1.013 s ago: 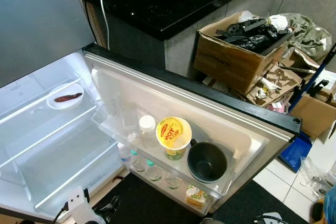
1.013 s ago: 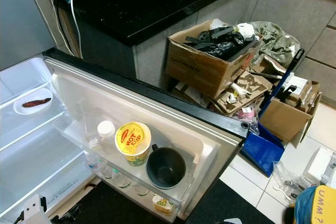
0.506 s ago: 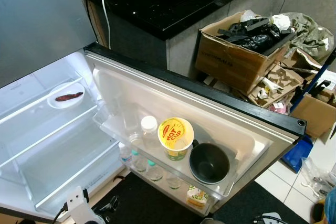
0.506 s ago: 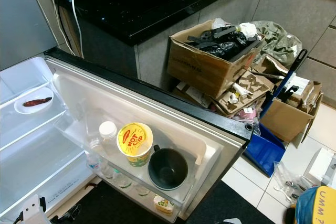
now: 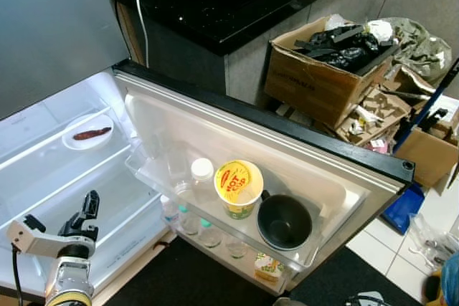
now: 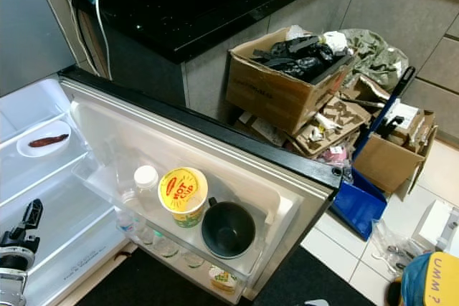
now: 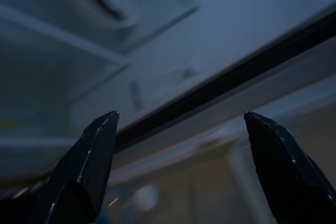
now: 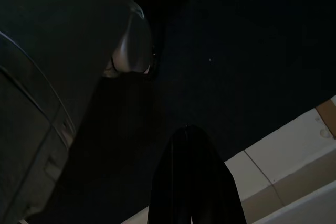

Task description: Restocking fridge

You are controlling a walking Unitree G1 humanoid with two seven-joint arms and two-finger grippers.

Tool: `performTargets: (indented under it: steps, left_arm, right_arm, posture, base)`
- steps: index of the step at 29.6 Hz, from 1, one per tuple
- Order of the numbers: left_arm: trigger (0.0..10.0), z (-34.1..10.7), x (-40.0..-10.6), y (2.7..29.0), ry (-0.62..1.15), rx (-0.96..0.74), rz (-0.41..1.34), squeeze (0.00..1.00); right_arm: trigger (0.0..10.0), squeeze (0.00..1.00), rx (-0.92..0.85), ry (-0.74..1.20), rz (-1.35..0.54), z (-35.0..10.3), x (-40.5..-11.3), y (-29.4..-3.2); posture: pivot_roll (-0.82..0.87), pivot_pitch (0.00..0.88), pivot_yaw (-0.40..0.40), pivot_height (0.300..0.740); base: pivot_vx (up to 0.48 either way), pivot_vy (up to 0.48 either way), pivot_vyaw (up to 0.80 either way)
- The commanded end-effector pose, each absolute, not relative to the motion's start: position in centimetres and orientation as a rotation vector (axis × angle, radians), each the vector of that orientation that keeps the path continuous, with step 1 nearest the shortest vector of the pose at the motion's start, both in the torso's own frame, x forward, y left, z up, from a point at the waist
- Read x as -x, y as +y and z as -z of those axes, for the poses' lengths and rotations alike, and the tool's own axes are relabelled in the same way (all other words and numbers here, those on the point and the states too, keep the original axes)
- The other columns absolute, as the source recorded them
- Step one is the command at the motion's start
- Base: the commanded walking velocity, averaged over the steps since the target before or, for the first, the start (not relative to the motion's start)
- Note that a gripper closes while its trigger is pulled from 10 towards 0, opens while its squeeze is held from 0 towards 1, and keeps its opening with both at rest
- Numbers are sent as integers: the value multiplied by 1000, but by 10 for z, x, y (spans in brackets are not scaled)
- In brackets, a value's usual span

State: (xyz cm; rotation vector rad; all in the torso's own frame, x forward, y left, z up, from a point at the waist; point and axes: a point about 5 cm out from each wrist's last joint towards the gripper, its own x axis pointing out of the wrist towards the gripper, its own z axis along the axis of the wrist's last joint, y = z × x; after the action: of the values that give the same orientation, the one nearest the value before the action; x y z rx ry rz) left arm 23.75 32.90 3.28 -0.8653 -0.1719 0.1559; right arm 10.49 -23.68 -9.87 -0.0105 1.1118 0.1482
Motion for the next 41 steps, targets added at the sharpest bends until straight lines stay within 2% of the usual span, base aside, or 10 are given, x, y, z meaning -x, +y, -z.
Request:
performTargets:
  steps: [1,4,11,15,25,27,37,38,40,41]
  left_arm:
    - [10000,-53,-244,332,-272,866,15,0]
    - [10000,-77,-254,320,-342,839,305,0]
    - [10000,-103,-261,316,-387,771,491,0]
    - [10000,-141,-275,301,-307,536,746,0]
    - [10000,-174,-288,287,-152,198,931,0]
    - [10000,-194,-291,282,-56,-22,1015,0]
    - [10000,-201,-299,282,132,-358,1044,0]
    - [10000,-199,-302,284,217,-494,1044,0]
    - [10000,-199,-302,284,217,-494,1044,0]
    - [10000,-196,-303,288,314,-641,1046,0]
  right_arm:
    - [10000,0,19,1144,-164,101,-98,-234]
    - [10000,0,22,1146,-167,101,-97,-235]
    - [10000,0,26,1149,-164,101,-96,-238]
    - [10000,0,33,1156,-161,101,-96,-239]
    - [10000,0,27,1154,-164,102,-96,-236]
    - [10000,0,23,1158,-164,102,-94,-234]
    - [10000,0,19,1164,-163,103,-92,-233]
    - [10000,0,16,1163,-164,104,-92,-232]
    - [10000,0,16,1163,-164,104,-92,-232]
    - [10000,0,13,1160,-165,104,-92,-231]
  posture:
    - [-57,108,10,740]
    - [-59,109,8,740]
    - [-59,109,8,740]
    - [-54,104,8,740]
    - [-58,106,14,740]
    - [-59,110,18,740]
    - [-57,114,27,740]
    - [-58,114,30,740]
    - [-58,114,30,740]
    - [-60,115,30,740]
  base:
    - [0,0,0]
    - [0,0,0]
    - [0,0,0]
    - [0,0,0]
    - [0,0,0]
    - [0,0,0]
    - [0,0,0]
    - [0,0,0]
    - [0,0,0]
    - [0,0,0]
